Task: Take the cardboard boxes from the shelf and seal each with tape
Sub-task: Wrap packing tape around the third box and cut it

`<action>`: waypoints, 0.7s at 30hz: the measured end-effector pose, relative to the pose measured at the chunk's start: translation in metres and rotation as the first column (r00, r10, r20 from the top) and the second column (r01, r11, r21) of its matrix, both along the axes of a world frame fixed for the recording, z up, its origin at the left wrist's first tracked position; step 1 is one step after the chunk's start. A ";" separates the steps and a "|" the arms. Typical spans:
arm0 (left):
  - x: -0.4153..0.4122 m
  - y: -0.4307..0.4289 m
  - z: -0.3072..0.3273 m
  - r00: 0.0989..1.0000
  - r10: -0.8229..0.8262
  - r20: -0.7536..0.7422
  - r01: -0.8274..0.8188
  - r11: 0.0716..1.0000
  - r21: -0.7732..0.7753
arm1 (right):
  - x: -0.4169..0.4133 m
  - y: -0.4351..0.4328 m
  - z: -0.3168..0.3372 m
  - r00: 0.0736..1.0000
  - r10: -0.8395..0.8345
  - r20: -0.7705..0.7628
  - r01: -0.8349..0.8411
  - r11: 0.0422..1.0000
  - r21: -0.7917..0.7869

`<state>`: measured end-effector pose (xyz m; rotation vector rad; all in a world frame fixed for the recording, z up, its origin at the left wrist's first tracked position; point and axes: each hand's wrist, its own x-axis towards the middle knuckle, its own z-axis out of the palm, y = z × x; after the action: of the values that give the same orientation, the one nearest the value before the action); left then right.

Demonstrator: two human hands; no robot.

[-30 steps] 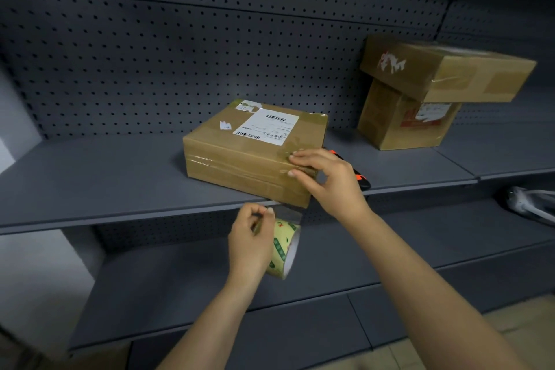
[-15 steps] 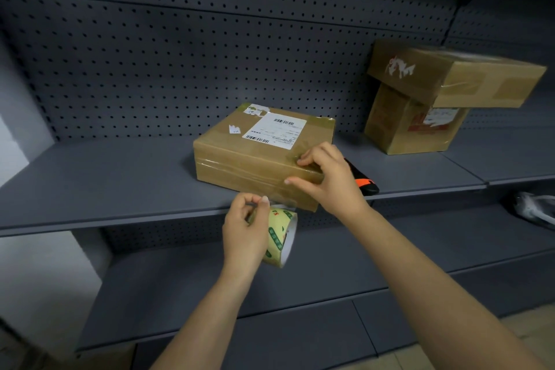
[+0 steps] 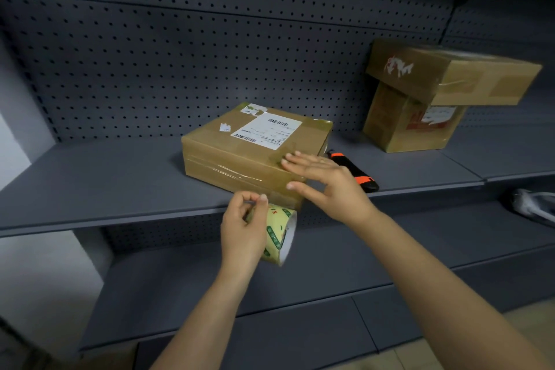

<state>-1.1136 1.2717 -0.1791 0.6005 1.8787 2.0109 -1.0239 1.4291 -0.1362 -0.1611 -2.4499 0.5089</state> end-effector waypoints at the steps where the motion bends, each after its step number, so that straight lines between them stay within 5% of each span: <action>1: -0.001 -0.004 0.000 1.000 0.002 -0.007 -0.002 1.000 0.003 | -0.005 -0.007 -0.002 0.999 0.005 -0.032 -0.005 1.000 -0.019; 9: -0.023 -0.055 0.008 0.988 0.012 -0.151 -0.012 1.000 -0.002 | -0.014 -0.050 0.011 0.994 0.056 -0.092 -0.080 0.958 -0.275; 12: -0.029 -0.071 0.010 0.972 -0.007 -0.235 0.008 1.000 0.000 | -0.015 -0.078 0.014 0.986 0.043 -0.159 -0.080 0.968 -0.236; 16: -0.033 -0.087 0.014 0.934 -0.064 -0.351 0.059 0.998 -0.024 | -0.019 -0.111 0.009 0.998 -0.021 -0.052 0.013 0.987 -0.158; 21: -0.037 -0.105 0.013 0.877 -0.156 -0.454 0.126 0.987 -0.096 | -0.012 -0.135 0.001 0.992 -0.119 -0.039 0.104 0.957 -0.270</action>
<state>-1.1511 1.1670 -0.1663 1.2515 2.0682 1.8172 -1.0356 1.2939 -0.1349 -0.3904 -2.2944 0.7824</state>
